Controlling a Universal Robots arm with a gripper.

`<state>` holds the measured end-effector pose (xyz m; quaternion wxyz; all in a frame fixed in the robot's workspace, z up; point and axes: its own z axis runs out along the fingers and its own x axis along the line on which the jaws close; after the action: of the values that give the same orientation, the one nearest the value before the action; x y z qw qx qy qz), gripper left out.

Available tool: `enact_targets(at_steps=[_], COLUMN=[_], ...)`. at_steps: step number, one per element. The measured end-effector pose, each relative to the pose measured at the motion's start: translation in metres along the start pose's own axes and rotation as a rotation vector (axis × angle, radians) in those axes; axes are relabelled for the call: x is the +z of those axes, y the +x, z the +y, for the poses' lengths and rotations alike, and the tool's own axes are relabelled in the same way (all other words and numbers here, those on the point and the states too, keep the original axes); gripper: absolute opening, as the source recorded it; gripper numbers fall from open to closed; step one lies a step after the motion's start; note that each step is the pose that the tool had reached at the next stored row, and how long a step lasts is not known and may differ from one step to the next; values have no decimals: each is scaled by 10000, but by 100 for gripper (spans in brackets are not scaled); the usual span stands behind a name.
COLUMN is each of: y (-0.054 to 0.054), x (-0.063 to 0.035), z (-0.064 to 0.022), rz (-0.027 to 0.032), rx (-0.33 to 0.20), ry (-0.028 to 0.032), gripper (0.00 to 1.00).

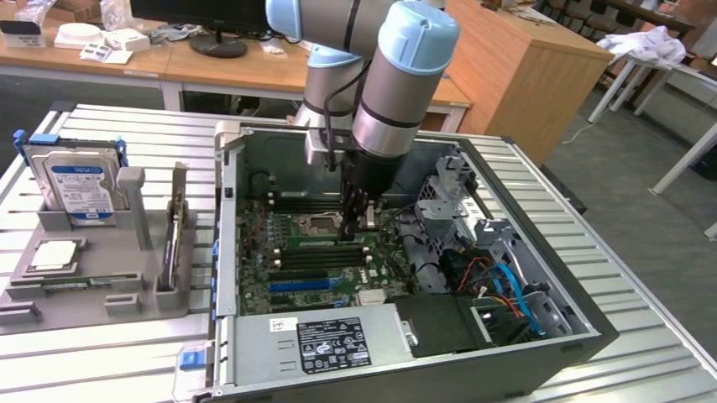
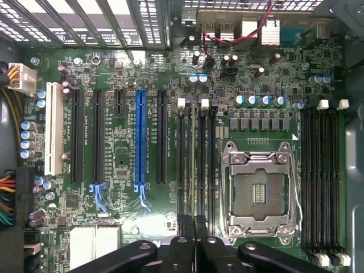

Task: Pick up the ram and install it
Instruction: 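Insert the ram into the slot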

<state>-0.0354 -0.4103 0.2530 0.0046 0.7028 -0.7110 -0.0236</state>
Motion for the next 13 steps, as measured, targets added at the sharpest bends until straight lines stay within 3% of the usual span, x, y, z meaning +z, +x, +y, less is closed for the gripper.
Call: enact_targets(at_steps=[13], y=[38], x=[2], z=[11], rz=[-1], rx=[31], ry=[1], gripper=[12])
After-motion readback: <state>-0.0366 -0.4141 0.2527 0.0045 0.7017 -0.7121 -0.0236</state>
